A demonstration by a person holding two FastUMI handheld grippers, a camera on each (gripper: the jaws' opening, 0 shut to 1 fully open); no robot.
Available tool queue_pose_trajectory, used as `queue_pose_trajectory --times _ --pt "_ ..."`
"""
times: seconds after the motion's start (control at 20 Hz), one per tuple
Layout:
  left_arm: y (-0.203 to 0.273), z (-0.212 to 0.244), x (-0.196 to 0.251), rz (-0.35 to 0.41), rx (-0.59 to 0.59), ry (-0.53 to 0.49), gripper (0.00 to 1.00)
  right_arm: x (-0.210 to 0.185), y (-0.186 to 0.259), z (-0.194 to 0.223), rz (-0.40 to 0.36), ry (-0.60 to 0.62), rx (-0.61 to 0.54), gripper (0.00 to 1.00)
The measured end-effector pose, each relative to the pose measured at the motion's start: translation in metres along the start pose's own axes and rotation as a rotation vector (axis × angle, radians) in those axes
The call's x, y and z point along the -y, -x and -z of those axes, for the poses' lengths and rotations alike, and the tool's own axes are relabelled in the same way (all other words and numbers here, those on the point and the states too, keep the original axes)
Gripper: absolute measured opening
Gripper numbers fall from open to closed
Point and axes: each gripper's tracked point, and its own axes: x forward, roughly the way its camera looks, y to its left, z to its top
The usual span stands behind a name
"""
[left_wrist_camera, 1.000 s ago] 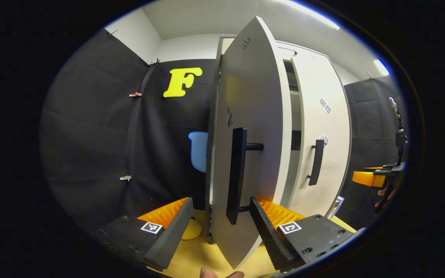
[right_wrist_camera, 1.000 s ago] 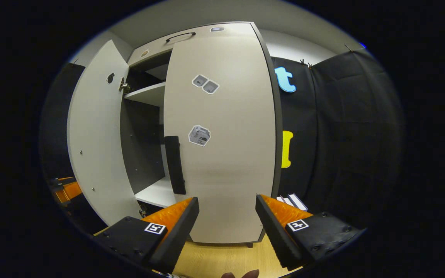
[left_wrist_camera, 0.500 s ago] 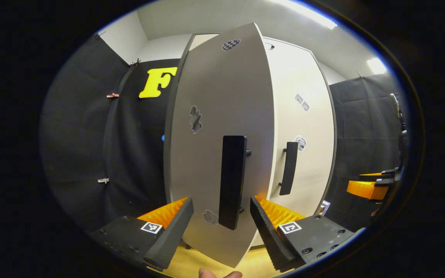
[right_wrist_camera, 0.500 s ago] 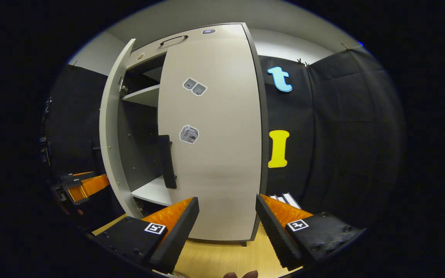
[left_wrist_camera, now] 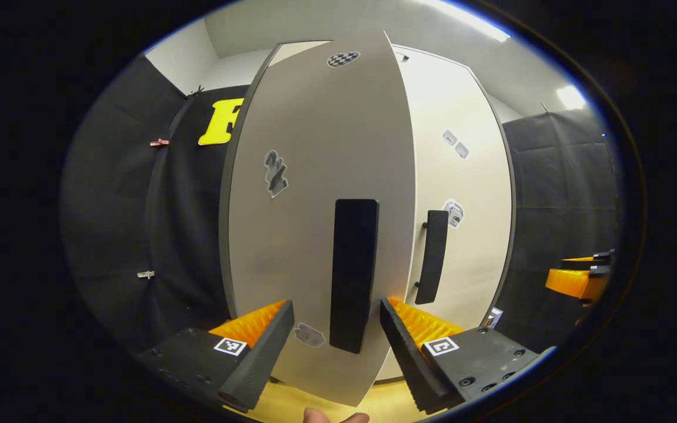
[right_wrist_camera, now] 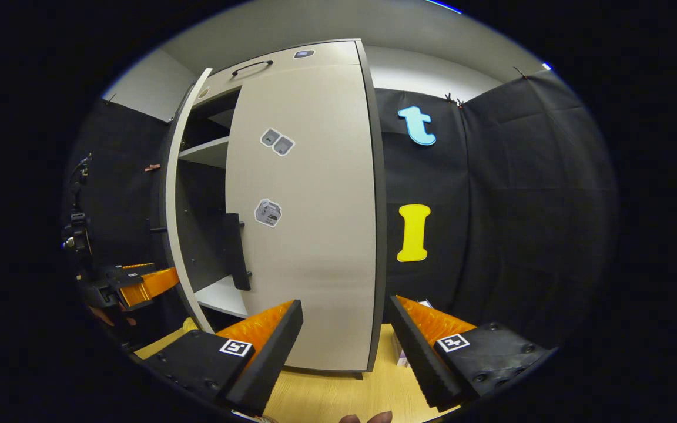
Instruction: Grasp the bottle in the cabinet with the left hand and place it on the coaster, then close the right door with the right hand and the left door with the left hand.
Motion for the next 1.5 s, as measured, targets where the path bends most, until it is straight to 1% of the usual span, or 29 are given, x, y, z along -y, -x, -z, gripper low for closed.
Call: queue_pose_trajectory --times 0.3,0.35,0.4,0.45,0.5,0.65,0.7,0.75,0.8,0.85,0.9,0.95,1.0,1.1,1.5 --pt "-0.029 -0.002 0.01 0.002 0.001 -0.009 0.94 0.008 -0.009 0.003 -0.001 0.002 -0.003 0.98" --pt "-0.033 -0.002 0.01 0.0 0.001 -0.012 0.91 0.008 -0.01 0.003 -0.001 0.0 -0.003 0.98" --pt "-0.037 -0.003 0.012 -0.004 0.003 -0.017 0.94 0.009 -0.011 0.003 -0.001 -0.003 -0.005 0.98" --pt "-0.042 -0.004 0.012 -0.007 0.003 -0.021 0.91 0.01 -0.014 0.003 -0.001 -0.006 -0.006 0.98" --pt "-0.045 -0.003 0.013 -0.009 0.002 -0.024 0.94 0.011 -0.015 0.003 -0.002 -0.008 -0.006 0.98" --pt "-0.054 -0.004 0.017 -0.016 0.002 -0.028 0.94 0.011 -0.017 0.001 -0.004 -0.01 0.0 0.98" --pt "-0.057 -0.003 0.016 -0.018 0.001 -0.031 0.91 0.011 -0.017 0.001 -0.005 -0.012 0.002 0.98" --pt "-0.059 -0.003 0.016 -0.021 0.001 -0.036 0.94 0.01 -0.016 0.001 -0.006 -0.013 0.002 0.98" --pt "-0.059 -0.004 0.016 -0.023 0.003 -0.043 0.91 0.01 -0.016 0.001 -0.007 -0.012 0.003 0.98" --pt "-0.058 -0.003 0.017 -0.018 0.004 -0.051 0.91 0.009 -0.015 0.0 -0.007 -0.011 0.005 0.98" --pt "-0.055 -0.002 0.019 -0.009 0.0 -0.054 0.94 0.008 -0.014 -0.001 -0.008 -0.01 0.007 0.98" --pt "-0.052 0.0 0.02 -0.003 -0.004 -0.054 0.91 0.007 -0.013 0.0 -0.009 -0.012 0.008 0.98" --pt "-0.047 0.0 0.019 0.001 -0.005 -0.052 0.94 0.006 -0.012 -0.002 -0.007 -0.014 0.009 0.98" --pt "-0.037 0.0 0.019 0.009 -0.004 -0.042 0.94 0.002 -0.009 -0.003 -0.011 -0.017 0.011 0.98" --pt "0.012 -0.008 0.002 -0.005 -0.005 -0.05 0.94 -0.022 0.007 -0.011 -0.034 -0.013 0.029 0.98"
